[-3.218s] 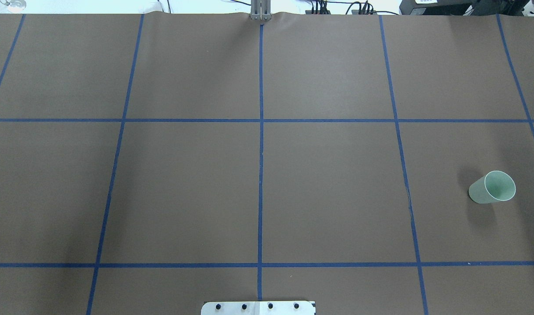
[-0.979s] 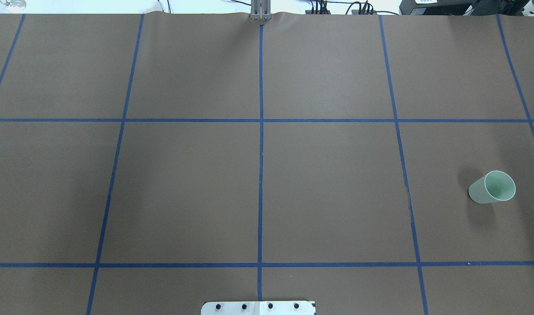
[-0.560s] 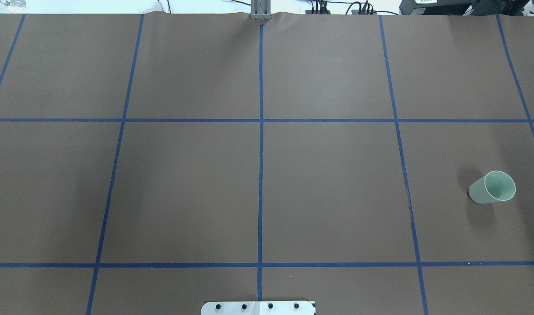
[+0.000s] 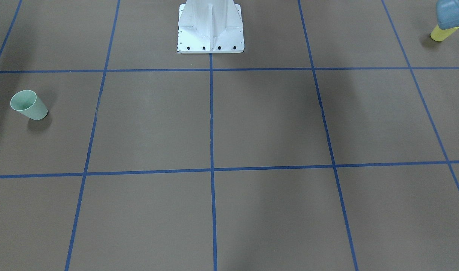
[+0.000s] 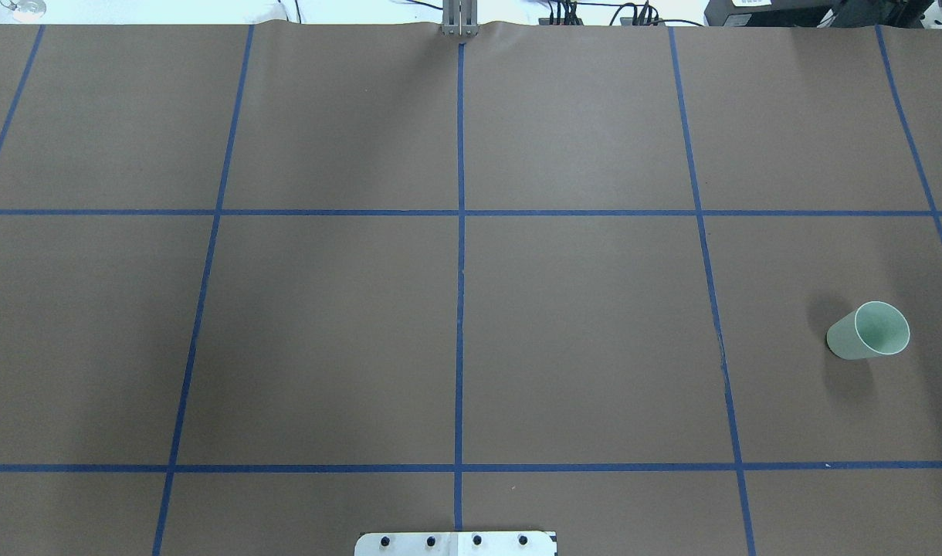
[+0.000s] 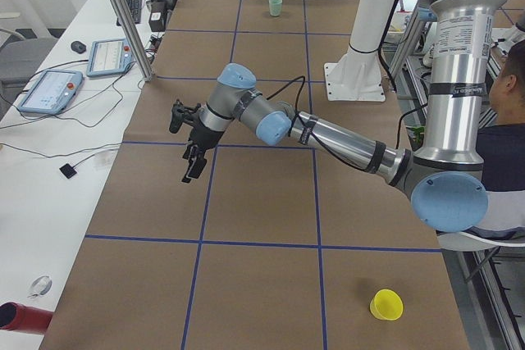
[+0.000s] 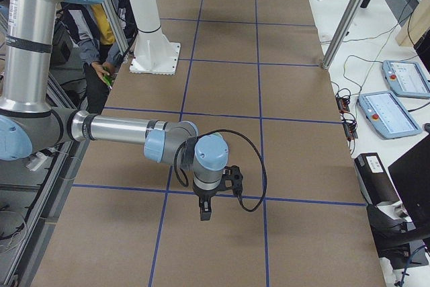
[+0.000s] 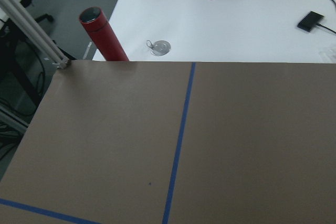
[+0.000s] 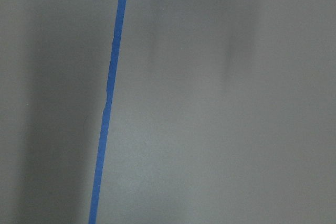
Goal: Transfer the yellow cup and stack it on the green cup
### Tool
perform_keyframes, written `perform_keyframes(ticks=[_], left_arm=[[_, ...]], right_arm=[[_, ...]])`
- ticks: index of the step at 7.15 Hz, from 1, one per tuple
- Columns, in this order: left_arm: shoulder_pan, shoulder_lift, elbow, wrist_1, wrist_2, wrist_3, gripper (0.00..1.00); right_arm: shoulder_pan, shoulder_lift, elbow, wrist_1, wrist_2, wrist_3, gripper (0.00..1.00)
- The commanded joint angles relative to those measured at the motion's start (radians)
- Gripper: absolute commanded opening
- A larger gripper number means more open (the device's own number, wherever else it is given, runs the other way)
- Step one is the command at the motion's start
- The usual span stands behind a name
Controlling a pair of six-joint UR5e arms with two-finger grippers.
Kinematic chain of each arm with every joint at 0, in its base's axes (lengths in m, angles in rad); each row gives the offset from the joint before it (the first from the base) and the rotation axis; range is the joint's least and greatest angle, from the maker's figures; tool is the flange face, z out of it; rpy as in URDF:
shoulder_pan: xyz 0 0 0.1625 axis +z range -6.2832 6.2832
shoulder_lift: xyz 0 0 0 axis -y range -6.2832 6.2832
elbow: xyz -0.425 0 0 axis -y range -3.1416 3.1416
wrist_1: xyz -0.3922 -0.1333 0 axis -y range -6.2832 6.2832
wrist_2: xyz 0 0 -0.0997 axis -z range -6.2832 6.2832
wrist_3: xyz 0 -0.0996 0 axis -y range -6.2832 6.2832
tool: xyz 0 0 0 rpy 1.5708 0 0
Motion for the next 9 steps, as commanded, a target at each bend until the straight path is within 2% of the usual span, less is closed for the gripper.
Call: perform_keyframes(ticks=[1,2,4,7,8,9], left_arm=[[0.063,0.107,-0.003,0.040,0.256,-0.185,1.00],[0.063,0.148,-0.003,0.107,0.347,-0.260,1.00],[0.101,0.183,-0.001,0.296,0.434,-0.506,1.00],[0.136,0.192,0.013,0.707,0.444,-0.821,1.00],[0.136,0.195,0.026,0.810,0.437,-0.880,1.00],[0.136,0.194,0.077,0.849,0.429,-0.987,1.00]], right_arm=[[0.000,-0.001,-0.002,-0.002,0.003,0.001,1.00],[0.000,-0.001,-0.002,-0.002,0.003,0.001,1.00],[0.000,-0.009,-0.003,-0.002,0.003,0.001,1.00],[0.000,-0.014,0.000,0.000,0.003,0.001,1.00],[0.000,-0.014,0.000,0.000,0.003,0.000,1.00],[0.000,-0.014,0.001,0.000,0.003,0.000,1.00]])
